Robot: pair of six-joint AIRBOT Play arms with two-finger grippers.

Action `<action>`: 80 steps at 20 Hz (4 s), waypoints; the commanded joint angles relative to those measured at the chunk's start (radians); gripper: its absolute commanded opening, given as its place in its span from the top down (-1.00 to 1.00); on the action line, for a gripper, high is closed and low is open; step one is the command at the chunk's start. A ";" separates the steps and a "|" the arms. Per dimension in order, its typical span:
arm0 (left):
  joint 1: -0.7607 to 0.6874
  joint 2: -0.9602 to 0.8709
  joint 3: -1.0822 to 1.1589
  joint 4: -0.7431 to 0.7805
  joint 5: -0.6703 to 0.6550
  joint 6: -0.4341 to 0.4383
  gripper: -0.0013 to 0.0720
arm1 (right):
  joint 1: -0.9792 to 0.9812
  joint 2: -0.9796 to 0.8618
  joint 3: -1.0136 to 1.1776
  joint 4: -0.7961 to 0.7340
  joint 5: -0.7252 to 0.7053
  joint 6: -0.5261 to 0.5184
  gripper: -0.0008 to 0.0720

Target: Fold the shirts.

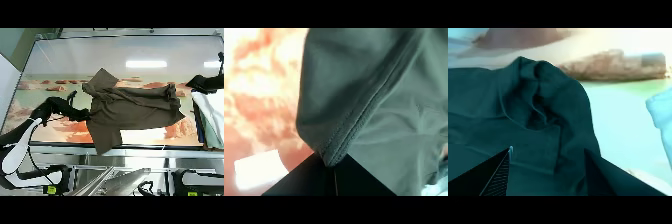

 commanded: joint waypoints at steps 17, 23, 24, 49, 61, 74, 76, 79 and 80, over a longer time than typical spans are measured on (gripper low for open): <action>0.189 0.031 0.064 0.014 0.020 0.032 0.92 | 0.044 -0.253 -0.299 0.065 -0.207 -0.233 0.07; 0.189 0.031 0.064 0.016 0.036 0.033 0.92 | 0.059 -0.257 -0.298 0.060 -0.259 -0.251 0.10; 0.189 0.031 0.064 0.016 0.036 0.034 0.92 | 0.047 -0.254 -0.298 0.059 -0.263 -0.251 0.15; 0.190 0.865 1.073 0.260 -0.248 -0.246 0.92 | -0.060 0.767 0.624 0.320 0.232 -0.336 0.91; 0.052 0.207 0.624 0.076 0.016 -0.124 0.92 | 0.075 0.453 -0.147 0.398 0.176 -0.370 0.91; 0.076 -0.485 0.853 0.015 -0.280 -0.099 0.92 | 0.115 -0.323 0.131 0.478 0.408 -0.198 0.91; 0.079 -0.502 0.961 0.018 -0.274 -0.109 0.92 | 0.114 -0.334 0.208 0.455 0.374 -0.182 0.91; 0.085 -0.504 1.041 0.029 -0.217 -0.108 0.92 | 0.114 -0.332 0.220 0.394 0.296 -0.171 0.91; 0.085 -0.504 1.051 0.065 -0.179 -0.109 0.92 | 0.116 -0.332 0.220 0.345 0.247 -0.166 0.91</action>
